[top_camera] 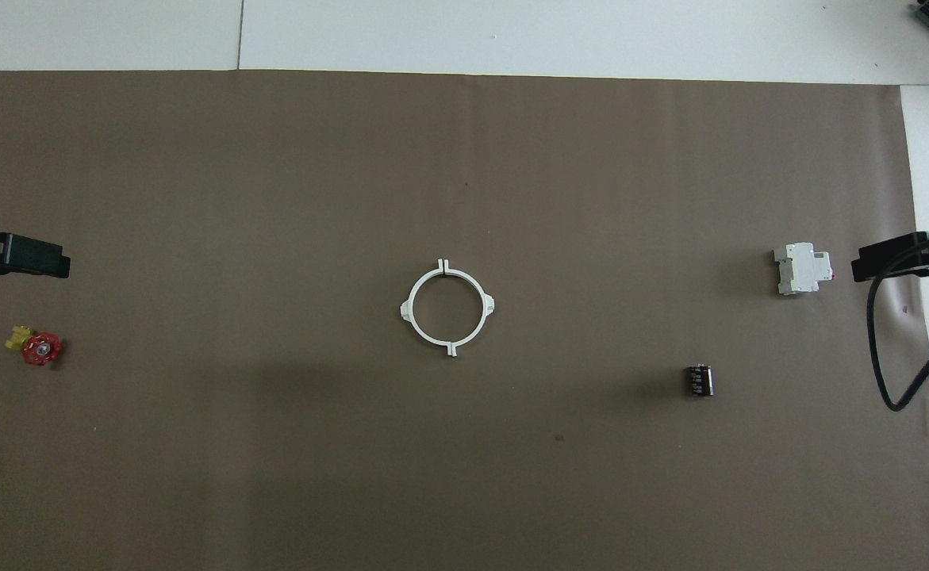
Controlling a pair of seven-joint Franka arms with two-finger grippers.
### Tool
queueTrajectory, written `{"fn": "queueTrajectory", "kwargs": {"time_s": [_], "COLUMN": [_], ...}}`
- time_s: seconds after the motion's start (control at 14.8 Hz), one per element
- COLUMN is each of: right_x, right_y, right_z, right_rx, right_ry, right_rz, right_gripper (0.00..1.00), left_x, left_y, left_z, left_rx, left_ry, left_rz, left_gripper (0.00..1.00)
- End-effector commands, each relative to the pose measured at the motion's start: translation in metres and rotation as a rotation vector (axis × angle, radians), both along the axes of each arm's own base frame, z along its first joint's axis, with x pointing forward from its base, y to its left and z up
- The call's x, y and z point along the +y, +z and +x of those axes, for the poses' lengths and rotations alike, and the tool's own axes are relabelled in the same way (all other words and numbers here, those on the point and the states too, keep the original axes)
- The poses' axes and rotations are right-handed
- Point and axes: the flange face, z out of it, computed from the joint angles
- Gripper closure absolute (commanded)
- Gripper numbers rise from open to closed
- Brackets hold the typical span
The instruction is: Assemble drain pipe with both arms
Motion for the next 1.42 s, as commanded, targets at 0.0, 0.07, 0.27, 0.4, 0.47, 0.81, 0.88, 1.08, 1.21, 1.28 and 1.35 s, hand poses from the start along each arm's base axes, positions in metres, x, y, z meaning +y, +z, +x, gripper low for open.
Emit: {"fn": "queueTrajectory", "kwargs": {"time_s": [0.0, 0.07, 0.27, 0.4, 0.47, 0.81, 0.88, 1.08, 1.21, 1.28, 1.35], "right_x": [-0.002, -0.002, -0.002, -0.002, -0.002, -0.002, -0.002, -0.002, -0.003, -0.002, -0.002], "right_y": [0.002, 0.002, 0.002, 0.002, 0.002, 0.002, 0.002, 0.002, 0.002, 0.002, 0.002], "right_z": [-0.004, -0.004, -0.004, -0.004, -0.004, -0.004, -0.004, -0.004, -0.004, -0.004, -0.004], "right_rx": [0.003, 0.003, 0.003, 0.003, 0.003, 0.004, 0.003, 0.004, 0.003, 0.004, 0.004], "right_ry": [-0.020, -0.018, -0.018, -0.018, -0.018, -0.020, -0.018, -0.020, -0.022, -0.019, -0.018], "right_rz": [0.015, 0.015, 0.015, 0.015, 0.015, 0.015, 0.015, 0.015, 0.015, 0.015, 0.015], "right_gripper": [0.00, 0.00, 0.00, 0.00, 0.00, 0.00, 0.00, 0.00, 0.00, 0.00, 0.00], "left_x": [0.004, 0.006, 0.005, 0.008, 0.009, 0.021, 0.021, 0.018, 0.015, 0.015, 0.014], "left_y": [-0.007, -0.004, -0.001, -0.014, -0.012, -0.026, -0.025, -0.024, -0.021, -0.021, -0.018], "left_z": [-0.006, -0.006, -0.004, -0.005, -0.009, -0.018, -0.018, -0.017, -0.015, -0.013, -0.011], "left_rx": [-0.030, -0.043, -0.072, -0.074, -0.080, -0.091, -0.092, -0.098, -0.106, -0.112, -0.126], "left_ry": [0.020, 0.025, 0.027, 0.031, 0.030, 0.048, 0.048, 0.042, 0.036, 0.036, 0.033], "left_rz": [-0.018, -0.019, -0.019, -0.019, -0.020, -0.020, -0.020, -0.020, -0.020, -0.020, -0.019], "left_gripper": [0.00, 0.00, 0.00, 0.00, 0.00, 0.00, 0.00, 0.00, 0.00, 0.00, 0.00]}}
